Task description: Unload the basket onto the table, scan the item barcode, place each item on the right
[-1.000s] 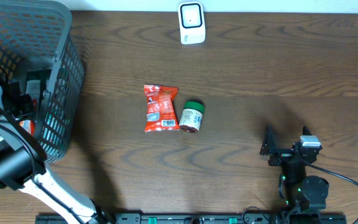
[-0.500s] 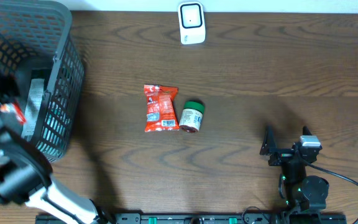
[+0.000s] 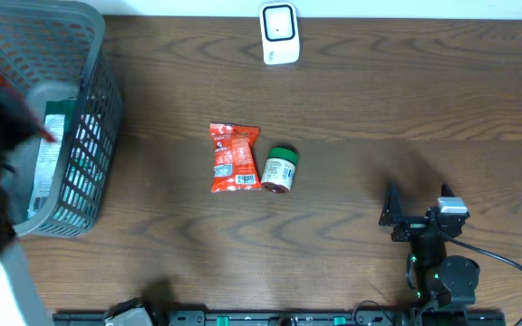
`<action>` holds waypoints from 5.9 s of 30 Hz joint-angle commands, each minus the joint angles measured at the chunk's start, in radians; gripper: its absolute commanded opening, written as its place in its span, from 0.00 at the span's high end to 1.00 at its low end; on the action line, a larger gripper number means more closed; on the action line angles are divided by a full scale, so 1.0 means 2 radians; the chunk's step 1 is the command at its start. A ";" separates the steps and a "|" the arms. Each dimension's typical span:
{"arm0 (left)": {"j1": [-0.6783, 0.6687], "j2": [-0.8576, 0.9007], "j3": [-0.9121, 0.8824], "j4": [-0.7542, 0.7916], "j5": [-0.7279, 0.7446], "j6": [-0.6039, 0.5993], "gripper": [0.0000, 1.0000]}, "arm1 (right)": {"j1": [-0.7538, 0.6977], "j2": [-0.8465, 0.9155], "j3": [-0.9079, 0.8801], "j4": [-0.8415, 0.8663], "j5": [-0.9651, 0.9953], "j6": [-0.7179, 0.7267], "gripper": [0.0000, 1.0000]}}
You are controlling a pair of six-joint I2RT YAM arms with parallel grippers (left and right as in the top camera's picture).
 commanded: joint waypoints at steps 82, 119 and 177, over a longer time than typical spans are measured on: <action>0.058 0.294 0.019 -0.191 -0.111 0.063 0.02 | -0.003 -0.002 -0.001 -0.002 0.001 0.006 0.01; 0.056 0.382 -0.165 0.012 -0.085 0.053 0.53 | -0.003 -0.002 -0.001 -0.002 0.001 0.006 0.01; 0.055 0.479 -0.127 0.151 -0.012 0.127 0.02 | -0.003 -0.002 -0.001 -0.002 0.001 0.006 0.01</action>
